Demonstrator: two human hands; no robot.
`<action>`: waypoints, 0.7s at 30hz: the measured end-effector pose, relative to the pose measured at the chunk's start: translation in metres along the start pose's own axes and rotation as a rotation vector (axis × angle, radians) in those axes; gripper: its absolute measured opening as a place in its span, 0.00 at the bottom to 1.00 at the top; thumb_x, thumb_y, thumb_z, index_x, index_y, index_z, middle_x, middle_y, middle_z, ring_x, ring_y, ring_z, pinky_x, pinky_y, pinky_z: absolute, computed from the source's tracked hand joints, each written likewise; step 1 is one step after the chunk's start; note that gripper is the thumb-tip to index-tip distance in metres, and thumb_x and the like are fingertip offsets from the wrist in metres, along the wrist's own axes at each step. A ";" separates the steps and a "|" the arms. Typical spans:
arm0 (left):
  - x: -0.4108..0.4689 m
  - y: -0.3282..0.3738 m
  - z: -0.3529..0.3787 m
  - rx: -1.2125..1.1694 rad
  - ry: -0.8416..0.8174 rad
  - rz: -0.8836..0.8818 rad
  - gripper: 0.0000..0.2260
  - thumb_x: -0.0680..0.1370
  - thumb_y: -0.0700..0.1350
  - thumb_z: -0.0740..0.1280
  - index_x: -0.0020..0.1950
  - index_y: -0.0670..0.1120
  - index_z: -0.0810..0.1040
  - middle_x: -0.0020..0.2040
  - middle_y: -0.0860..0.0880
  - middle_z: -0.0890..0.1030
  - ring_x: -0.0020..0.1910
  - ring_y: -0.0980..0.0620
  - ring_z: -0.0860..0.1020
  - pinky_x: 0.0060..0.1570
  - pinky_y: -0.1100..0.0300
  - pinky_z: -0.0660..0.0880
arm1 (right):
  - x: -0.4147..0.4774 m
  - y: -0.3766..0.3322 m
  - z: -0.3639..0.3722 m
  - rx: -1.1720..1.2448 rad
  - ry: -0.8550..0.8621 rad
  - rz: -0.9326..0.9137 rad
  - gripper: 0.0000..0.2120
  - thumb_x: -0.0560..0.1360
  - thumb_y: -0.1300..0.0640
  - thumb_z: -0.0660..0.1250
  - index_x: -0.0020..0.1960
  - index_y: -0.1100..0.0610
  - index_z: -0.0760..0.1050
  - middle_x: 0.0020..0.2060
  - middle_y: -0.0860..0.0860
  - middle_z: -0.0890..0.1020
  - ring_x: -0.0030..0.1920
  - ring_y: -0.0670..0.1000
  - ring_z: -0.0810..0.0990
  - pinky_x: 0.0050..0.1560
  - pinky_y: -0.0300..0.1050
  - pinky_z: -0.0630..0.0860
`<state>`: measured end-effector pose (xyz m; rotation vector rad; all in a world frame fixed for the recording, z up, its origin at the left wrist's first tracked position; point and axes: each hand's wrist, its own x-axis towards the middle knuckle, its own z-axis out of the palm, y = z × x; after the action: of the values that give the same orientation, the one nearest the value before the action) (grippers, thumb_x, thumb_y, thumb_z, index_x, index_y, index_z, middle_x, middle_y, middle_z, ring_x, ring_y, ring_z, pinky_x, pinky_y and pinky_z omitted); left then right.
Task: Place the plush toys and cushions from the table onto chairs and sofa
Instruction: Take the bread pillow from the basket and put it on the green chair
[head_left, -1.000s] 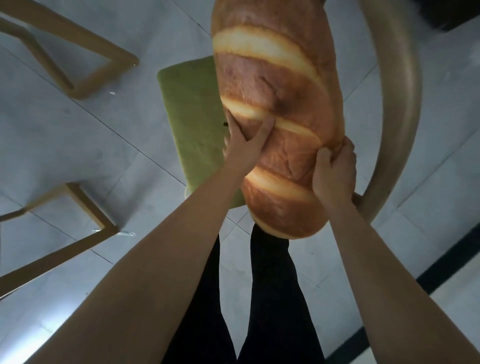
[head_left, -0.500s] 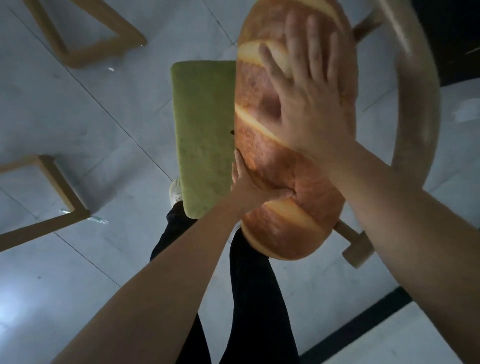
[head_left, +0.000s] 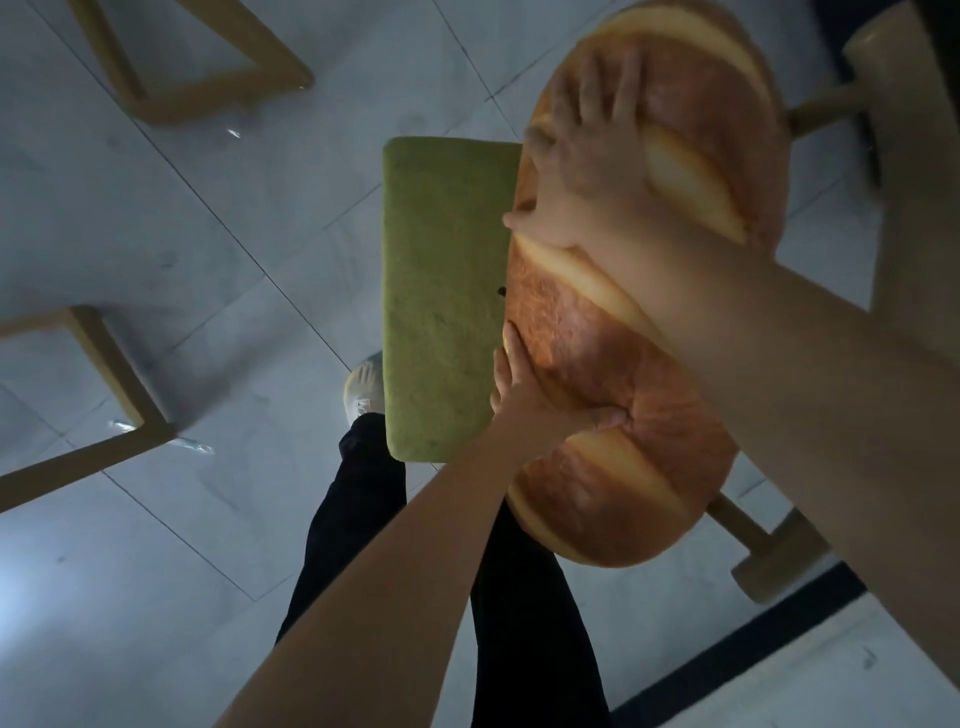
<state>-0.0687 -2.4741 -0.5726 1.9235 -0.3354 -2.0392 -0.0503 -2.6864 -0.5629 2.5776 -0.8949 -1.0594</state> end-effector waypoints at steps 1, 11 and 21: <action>0.001 -0.001 -0.002 0.010 -0.013 -0.001 0.71 0.56 0.61 0.84 0.76 0.66 0.28 0.82 0.55 0.35 0.82 0.42 0.44 0.77 0.35 0.54 | 0.000 -0.003 -0.004 0.051 0.020 0.001 0.44 0.73 0.25 0.54 0.81 0.49 0.58 0.82 0.61 0.53 0.81 0.68 0.49 0.77 0.75 0.43; -0.007 -0.010 -0.009 0.055 -0.069 0.045 0.69 0.53 0.68 0.80 0.74 0.70 0.28 0.82 0.54 0.40 0.82 0.43 0.45 0.76 0.33 0.56 | -0.107 0.022 0.048 0.215 0.282 -0.004 0.35 0.82 0.32 0.45 0.83 0.51 0.55 0.82 0.63 0.50 0.81 0.70 0.48 0.77 0.74 0.45; -0.008 -0.023 -0.046 -0.430 -0.055 -0.040 0.29 0.77 0.49 0.69 0.78 0.57 0.66 0.63 0.58 0.76 0.70 0.51 0.73 0.58 0.50 0.73 | -0.153 -0.018 0.029 0.465 0.376 0.082 0.30 0.84 0.41 0.51 0.83 0.52 0.54 0.82 0.63 0.53 0.81 0.67 0.50 0.78 0.70 0.44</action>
<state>-0.0244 -2.4475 -0.5771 1.6239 0.1249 -1.9906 -0.1474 -2.5778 -0.5044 2.9254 -1.2419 -0.3434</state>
